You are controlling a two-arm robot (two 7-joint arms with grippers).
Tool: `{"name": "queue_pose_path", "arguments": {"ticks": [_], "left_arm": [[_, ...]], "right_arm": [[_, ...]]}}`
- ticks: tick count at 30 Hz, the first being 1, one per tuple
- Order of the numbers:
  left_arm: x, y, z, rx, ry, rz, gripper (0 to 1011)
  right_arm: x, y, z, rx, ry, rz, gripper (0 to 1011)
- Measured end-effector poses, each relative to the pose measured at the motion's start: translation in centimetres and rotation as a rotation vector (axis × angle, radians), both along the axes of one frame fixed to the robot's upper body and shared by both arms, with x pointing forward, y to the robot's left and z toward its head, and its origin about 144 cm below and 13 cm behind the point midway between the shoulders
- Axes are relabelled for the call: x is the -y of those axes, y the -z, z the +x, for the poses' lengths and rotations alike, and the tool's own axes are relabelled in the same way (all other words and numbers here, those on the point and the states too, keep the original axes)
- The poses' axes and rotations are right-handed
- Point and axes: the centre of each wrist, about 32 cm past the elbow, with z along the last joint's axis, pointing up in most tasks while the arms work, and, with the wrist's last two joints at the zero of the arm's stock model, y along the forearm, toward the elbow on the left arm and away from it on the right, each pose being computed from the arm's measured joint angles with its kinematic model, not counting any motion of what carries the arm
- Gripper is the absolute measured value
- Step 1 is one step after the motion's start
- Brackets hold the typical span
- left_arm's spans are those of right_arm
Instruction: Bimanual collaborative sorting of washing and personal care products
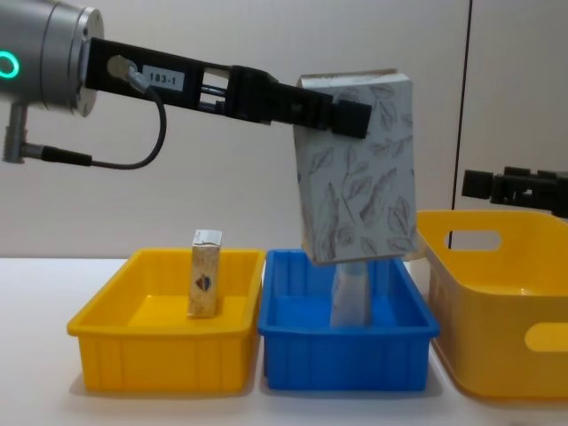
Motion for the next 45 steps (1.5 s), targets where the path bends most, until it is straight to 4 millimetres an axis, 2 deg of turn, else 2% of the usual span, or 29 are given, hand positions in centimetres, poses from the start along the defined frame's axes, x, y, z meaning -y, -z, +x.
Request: {"name": "queue_pose_path", "arguments": {"ticks": [11,21,30,45], "left_arm": [[0.0,0.0,0.0,0.000,0.000,0.000,367],[0.0,0.0,0.0,0.000,0.000,0.000,367],[0.0,0.0,0.0,0.000,0.000,0.000,367],[0.0,0.0,0.0,0.000,0.000,0.000,367]], "right_arm": [[1.5,-0.4,3.2,-0.040,-0.184,-0.001,1002],[1.7,-0.7,5.4,-0.047,-0.330,0.001,1002],[1.7,-1.0,6.0,-0.048,-0.405,0.014,1002],[2.3,-1.4,5.9,-0.074,-0.472,0.035,1002]]}}
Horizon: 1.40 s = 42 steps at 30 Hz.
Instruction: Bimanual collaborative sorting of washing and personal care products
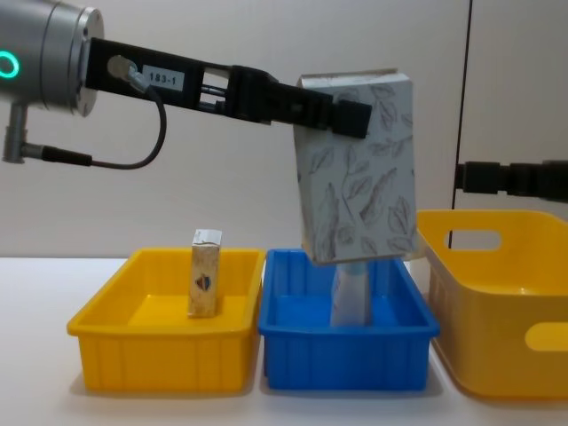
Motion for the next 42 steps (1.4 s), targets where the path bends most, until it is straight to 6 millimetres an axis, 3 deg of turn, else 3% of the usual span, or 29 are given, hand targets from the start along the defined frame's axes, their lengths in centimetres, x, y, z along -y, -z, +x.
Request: {"name": "queue_pose_path", "arguments": {"ticks": [15,42], "left_arm": [[0.0,0.0,0.0,0.000,0.000,0.000,367],[0.0,0.0,0.0,0.000,0.000,0.000,367]], "right_arm": [[-0.7,0.0,-0.1,-0.016,-0.056,0.009,1002],[-4.6,0.7,0.4,0.014,-0.109,0.003,1002]]}}
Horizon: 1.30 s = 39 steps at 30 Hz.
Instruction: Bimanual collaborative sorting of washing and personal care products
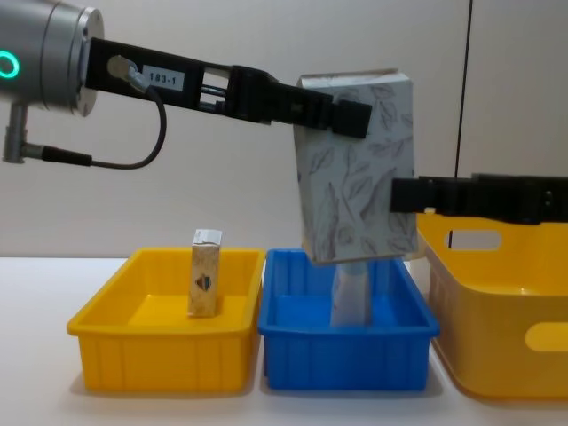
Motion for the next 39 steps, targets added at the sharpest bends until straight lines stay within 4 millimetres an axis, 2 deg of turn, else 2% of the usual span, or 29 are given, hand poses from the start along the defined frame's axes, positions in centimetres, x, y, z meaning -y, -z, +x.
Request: {"name": "queue_pose_path", "arguments": {"ticks": [14,20,21,22,28,34,39], "left_arm": [[0.0,0.0,0.0,0.000,0.000,0.000,367],[0.0,0.0,0.0,0.000,0.000,0.000,367],[0.0,0.0,0.0,0.000,0.000,0.000,367],[0.0,0.0,0.0,0.000,0.000,0.000,367],[0.0,0.0,0.0,0.000,-0.001,0.001,367],[0.0,0.0,0.0,0.000,0.000,0.000,367],[0.0,0.0,0.0,0.000,0.000,0.000,367]], "right_arm": [[-2.2,0.6,0.3,0.028,-0.011,-0.016,977],[-3.0,0.8,0.4,0.049,-0.014,-0.025,829],[-3.2,0.9,0.4,0.053,-0.015,-0.028,773],[-3.3,0.9,0.4,0.054,-0.015,-0.029,773],[-3.9,1.1,0.3,0.060,-0.018,-0.035,557],[-4.2,1.1,0.3,0.064,-0.016,-0.038,402],[-4.4,1.1,0.2,0.067,-0.012,-0.039,382]]}}
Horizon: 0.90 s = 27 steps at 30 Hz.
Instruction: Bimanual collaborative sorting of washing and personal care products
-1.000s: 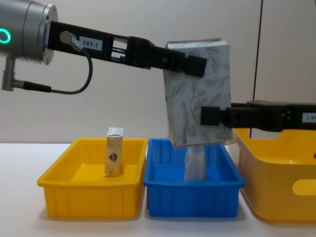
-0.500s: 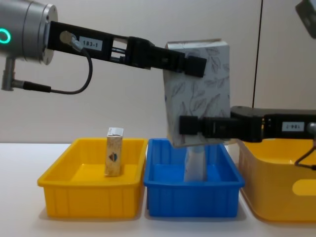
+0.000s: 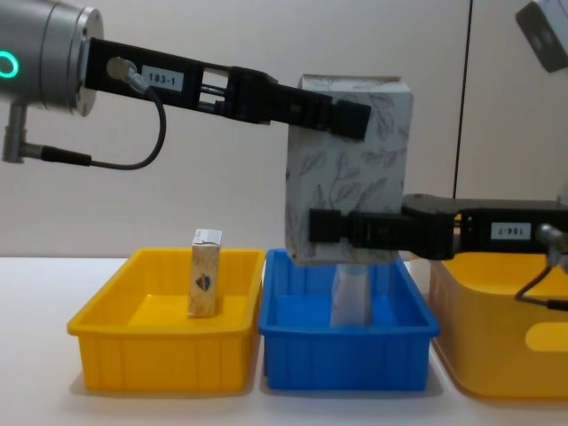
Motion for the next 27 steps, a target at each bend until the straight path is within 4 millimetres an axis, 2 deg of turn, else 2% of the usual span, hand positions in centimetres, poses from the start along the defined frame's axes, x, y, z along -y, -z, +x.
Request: {"name": "queue_pose_path", "arguments": {"ticks": [2,5,15,21,22,27], "left_arm": [[0.0,0.0,0.0,0.000,0.001,-0.001,371],[0.0,0.0,0.0,0.000,0.001,-0.001,436],[0.0,0.0,0.0,0.000,0.001,-0.001,763],[0.0,0.0,0.0,0.000,0.001,0.000,907],[0.0,0.0,0.0,0.000,0.000,0.000,955],[0.0,0.0,0.0,0.000,0.000,0.000,1001]], "right_arm": [[0.0,0.0,0.0,0.001,0.000,0.001,382],[-0.1,0.0,-0.1,0.003,0.001,0.004,382],[0.4,-0.1,-0.2,0.011,0.004,0.008,375],[0.9,-0.3,-0.4,0.024,0.003,0.004,374],[1.1,-0.4,-0.5,0.027,0.004,0.003,375],[1.8,-0.6,-0.9,0.035,0.008,0.001,375]]}}
